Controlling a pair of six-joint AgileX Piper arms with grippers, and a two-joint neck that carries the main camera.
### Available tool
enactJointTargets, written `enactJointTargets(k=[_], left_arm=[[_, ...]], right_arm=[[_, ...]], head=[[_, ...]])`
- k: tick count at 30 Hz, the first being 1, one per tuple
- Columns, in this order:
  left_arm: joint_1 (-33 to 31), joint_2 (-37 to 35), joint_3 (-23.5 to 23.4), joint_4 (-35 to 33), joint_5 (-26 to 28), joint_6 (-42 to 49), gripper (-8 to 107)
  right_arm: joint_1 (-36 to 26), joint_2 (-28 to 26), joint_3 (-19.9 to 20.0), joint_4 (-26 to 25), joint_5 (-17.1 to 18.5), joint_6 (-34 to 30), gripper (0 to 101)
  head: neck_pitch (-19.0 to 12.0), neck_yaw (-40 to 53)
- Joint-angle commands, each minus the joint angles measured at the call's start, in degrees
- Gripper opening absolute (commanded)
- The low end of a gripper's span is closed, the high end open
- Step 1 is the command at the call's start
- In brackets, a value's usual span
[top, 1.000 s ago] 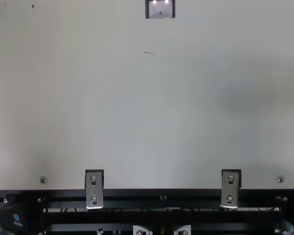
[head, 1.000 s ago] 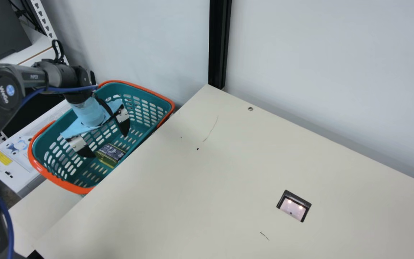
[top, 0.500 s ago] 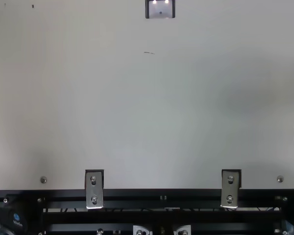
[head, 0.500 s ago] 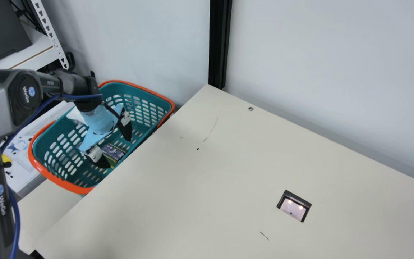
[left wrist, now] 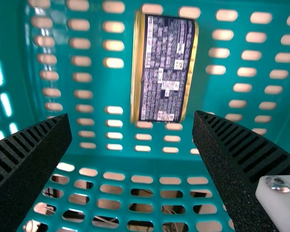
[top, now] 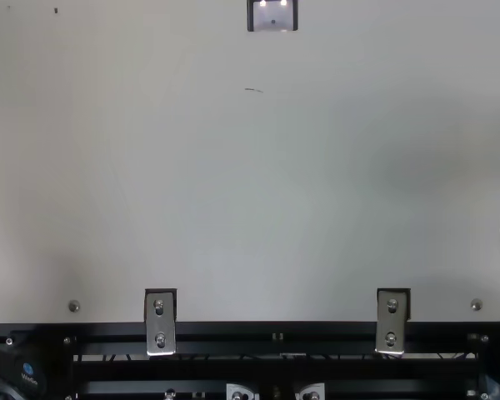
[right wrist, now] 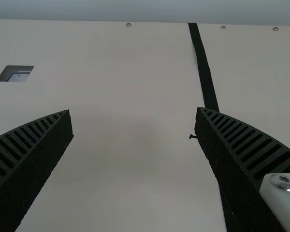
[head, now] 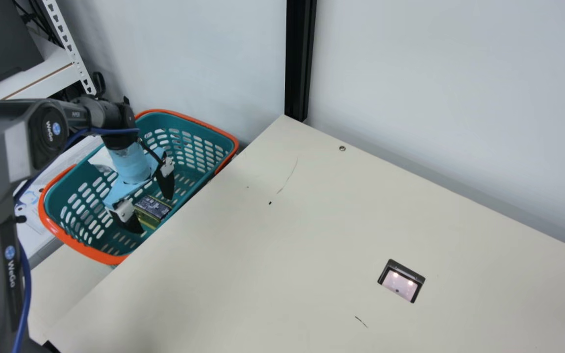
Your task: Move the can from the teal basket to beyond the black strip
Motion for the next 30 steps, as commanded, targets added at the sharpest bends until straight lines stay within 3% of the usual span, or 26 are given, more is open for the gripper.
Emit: enactJointTargets(k=[1, 8, 15, 30], left_arm=[[-0.1, 0.4, -1.1, 1.6, 0.6, 0.2, 90], [-0.8, 1.8, -3.1, 7.2, 0.3, 0.0, 90], [-1.3, 2.8, -1.3, 11.0, -2.4, -0.5, 90], [-2.0, 5.9, 0.5, 12.1, -9.4, -2.4, 90]], right_arm=[[0.0, 0.0, 0.0, 0.0, 0.0, 0.0, 101], [0.0, 0.0, 0.0, 0.0, 0.0, 0.0, 101], [0.0, 0.0, 0.0, 0.0, 0.0, 0.0, 101], [0.0, 0.0, 0.0, 0.0, 0.0, 0.0, 101]], head=[[-2.2, 1.0], [-2.2, 1.0], [-2.2, 1.0], [-2.2, 1.0]])
